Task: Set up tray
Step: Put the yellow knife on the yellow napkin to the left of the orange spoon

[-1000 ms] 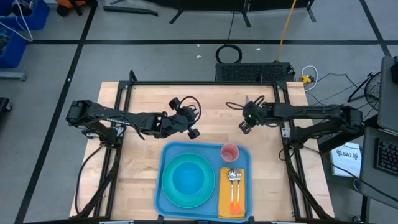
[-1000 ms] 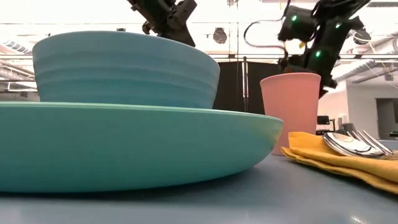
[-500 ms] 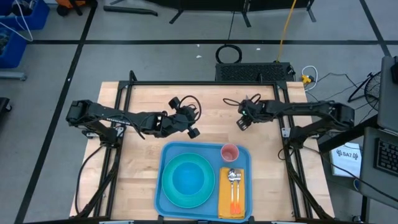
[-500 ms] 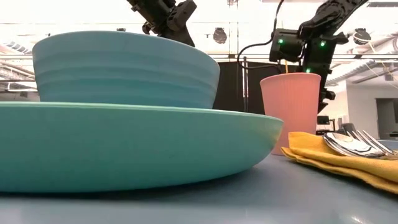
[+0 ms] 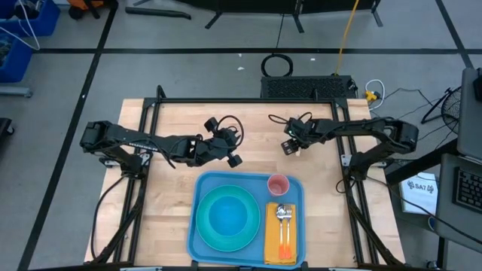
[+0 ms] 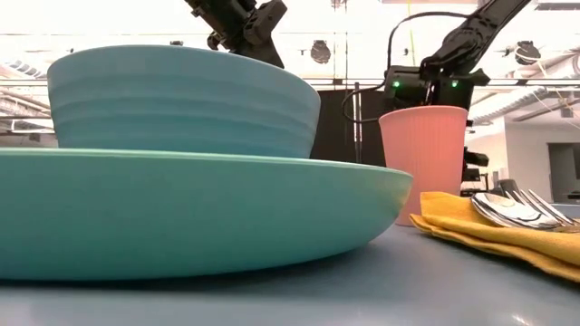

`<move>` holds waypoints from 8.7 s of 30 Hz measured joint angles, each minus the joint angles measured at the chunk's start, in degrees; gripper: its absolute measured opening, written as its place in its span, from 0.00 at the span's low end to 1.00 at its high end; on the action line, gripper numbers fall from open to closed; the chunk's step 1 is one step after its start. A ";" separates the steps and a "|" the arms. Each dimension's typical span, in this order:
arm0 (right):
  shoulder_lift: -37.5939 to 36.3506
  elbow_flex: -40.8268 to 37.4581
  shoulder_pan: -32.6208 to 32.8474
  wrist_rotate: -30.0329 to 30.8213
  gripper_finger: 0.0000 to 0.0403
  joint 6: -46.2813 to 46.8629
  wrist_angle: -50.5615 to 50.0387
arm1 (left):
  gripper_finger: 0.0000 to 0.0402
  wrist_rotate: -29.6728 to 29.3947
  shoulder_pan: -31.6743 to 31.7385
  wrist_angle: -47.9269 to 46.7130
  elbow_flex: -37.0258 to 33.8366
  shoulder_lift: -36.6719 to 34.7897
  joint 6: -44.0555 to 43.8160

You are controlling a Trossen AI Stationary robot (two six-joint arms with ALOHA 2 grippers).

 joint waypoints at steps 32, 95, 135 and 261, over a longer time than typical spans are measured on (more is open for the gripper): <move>1.89 -0.15 2.03 7.84 0.13 -7.58 -1.16 | 0.19 0.00 0.00 -0.11 0.00 -0.02 1.03; 7.41 32.87 70.97 -24.13 0.13 60.02 -14.98 | 0.19 -1.61 -0.04 -1.73 0.00 -0.04 1.08; 16.35 32.85 68.19 -7.07 0.13 68.45 -11.19 | 0.19 -2.12 0.00 -1.49 0.00 -0.02 3.09; 18.48 31.32 69.15 -4.39 0.14 65.45 -11.81 | 0.19 -4.63 0.02 -1.70 0.00 -0.04 5.54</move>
